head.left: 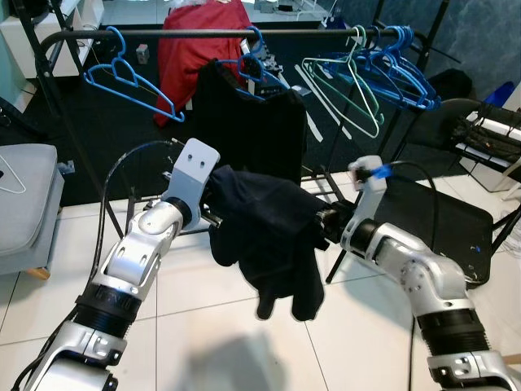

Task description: Hang hanger

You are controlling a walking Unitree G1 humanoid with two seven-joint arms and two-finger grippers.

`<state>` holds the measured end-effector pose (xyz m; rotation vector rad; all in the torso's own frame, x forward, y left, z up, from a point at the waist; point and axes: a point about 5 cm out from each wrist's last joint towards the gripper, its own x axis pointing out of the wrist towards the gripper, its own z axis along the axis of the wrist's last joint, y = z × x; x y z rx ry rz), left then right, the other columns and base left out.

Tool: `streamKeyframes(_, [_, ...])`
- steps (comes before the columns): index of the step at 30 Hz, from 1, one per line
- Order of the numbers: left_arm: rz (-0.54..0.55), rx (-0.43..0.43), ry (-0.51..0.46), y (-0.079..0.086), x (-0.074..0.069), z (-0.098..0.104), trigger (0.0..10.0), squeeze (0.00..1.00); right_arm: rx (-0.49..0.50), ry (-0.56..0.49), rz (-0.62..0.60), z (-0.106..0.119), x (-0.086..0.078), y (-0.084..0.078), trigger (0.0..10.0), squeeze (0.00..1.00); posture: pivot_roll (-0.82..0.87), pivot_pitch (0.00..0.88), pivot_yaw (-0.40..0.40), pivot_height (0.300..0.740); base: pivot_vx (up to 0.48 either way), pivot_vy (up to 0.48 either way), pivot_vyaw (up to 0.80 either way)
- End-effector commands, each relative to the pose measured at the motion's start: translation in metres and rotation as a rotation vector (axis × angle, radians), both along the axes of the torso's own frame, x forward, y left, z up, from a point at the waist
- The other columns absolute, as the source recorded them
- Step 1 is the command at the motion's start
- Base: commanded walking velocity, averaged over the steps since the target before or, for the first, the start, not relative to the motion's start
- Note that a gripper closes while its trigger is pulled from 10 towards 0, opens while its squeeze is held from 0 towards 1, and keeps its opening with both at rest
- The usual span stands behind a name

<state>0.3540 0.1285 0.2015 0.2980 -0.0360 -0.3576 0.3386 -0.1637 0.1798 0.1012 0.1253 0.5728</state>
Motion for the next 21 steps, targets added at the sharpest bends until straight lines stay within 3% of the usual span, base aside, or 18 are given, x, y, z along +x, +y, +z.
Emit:
streamKeyframes(1, [0.051,0.012,0.014,0.0118,0.0006,-0.0039,10.0,0.00,-0.034,-0.037,-0.100,0.0046,0.0029,-0.0184,10.0,0.00,-0.13,0.098,-0.034,0.740,0.000,0.000,0.00])
streamKeyframes(2, [0.050,0.011,0.014,0.0118,0.0006,-0.0038,10.0,0.00,-0.031,-0.038,-0.108,0.0056,0.0034,-0.0197,10.0,0.00,-0.12,0.097,-0.034,0.740,0.000,0.000,0.00])
streamKeyframes(3, [0.050,0.011,0.014,0.0119,0.0007,-0.0037,10.0,0.00,-0.030,-0.040,-0.111,0.0064,0.0035,-0.0207,10.0,1.00,-0.12,0.097,-0.034,0.740,0.000,0.000,0.00])
streamKeyframes(7, [0.048,0.008,0.014,0.0117,0.0009,-0.0037,10.0,0.00,-0.024,-0.027,-0.105,0.0070,0.0020,-0.0211,10.0,1.00,-0.12,0.096,-0.034,0.740,0.000,0.000,0.00])
streamKeyframes(8, [0.048,0.007,0.013,0.0116,0.0011,-0.0038,10.0,0.00,-0.022,-0.022,-0.097,0.0067,0.0012,-0.0210,0.0,0.16,-0.12,0.096,-0.034,0.740,0.000,0.000,0.00])
streamKeyframes(13, [0.047,0.007,0.013,0.0116,0.0012,-0.0038,10.0,0.00,-0.015,-0.015,-0.096,0.0062,0.0006,-0.0208,0.0,0.16,-0.12,0.096,-0.034,0.740,0.000,0.000,0.00])
streamKeyframes(14, [0.048,0.006,0.012,0.0117,0.0013,-0.0036,10.0,0.00,-0.019,-0.011,-0.098,0.0053,0.0003,-0.0209,0.0,0.00,-0.12,0.096,-0.034,0.740,0.000,0.000,0.00])
streamKeyframes(21, [0.045,0.000,0.015,0.0118,0.0014,-0.0027,10.0,0.00,-0.019,-0.017,-0.094,0.0026,0.0006,-0.0200,0.0,0.00,-0.12,0.083,-0.037,0.740,0.000,0.000,0.00])
